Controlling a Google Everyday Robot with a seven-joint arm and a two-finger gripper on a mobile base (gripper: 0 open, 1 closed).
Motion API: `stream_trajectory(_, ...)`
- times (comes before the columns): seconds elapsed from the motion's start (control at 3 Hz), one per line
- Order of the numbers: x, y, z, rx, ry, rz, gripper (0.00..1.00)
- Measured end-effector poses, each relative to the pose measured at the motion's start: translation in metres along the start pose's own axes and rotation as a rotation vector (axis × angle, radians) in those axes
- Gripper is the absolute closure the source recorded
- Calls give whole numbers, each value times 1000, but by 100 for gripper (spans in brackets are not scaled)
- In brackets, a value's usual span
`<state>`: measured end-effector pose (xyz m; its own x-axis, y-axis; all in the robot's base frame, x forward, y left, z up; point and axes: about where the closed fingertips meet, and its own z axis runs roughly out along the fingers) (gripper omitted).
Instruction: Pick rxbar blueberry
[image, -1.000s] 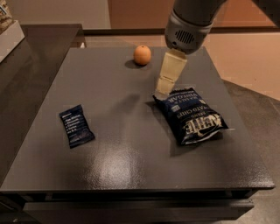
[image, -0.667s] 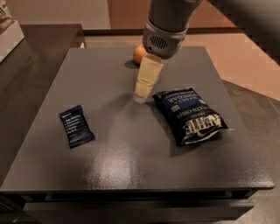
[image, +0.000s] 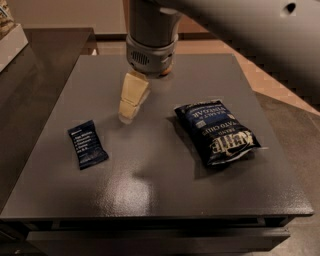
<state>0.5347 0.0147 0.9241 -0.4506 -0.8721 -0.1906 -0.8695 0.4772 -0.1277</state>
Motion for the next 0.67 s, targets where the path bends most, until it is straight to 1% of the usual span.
stream_trajectory(0.33,-17,15,4,54,25,60,0)
stream_trajectory(0.67,-19,15,5,62,22,99,0)
